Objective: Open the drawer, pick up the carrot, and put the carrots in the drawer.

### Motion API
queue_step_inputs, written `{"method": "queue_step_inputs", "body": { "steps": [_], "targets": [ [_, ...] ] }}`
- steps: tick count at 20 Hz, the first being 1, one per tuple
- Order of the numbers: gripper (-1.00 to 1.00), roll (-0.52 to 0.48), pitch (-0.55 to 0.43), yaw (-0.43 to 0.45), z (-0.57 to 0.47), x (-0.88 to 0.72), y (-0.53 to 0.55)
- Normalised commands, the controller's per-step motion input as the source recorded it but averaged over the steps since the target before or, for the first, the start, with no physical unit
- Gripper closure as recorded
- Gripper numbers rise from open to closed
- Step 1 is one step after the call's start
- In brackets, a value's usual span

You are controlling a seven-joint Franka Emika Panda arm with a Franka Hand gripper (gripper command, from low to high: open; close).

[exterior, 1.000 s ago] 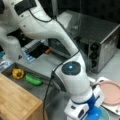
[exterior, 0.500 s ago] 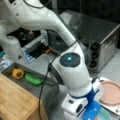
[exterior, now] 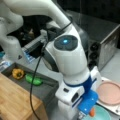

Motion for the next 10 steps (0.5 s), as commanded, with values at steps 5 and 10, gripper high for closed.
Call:
{"method": "queue_step_inputs", "body": {
  "steps": [5, 10],
  "targets": [
    [1.00, 0.003, 0.226, 0.145, 0.57, -0.09, 0.14],
    [1.00, 0.024, 0.147, 0.214, 0.26, -0.16, 0.20]
  ]
}}
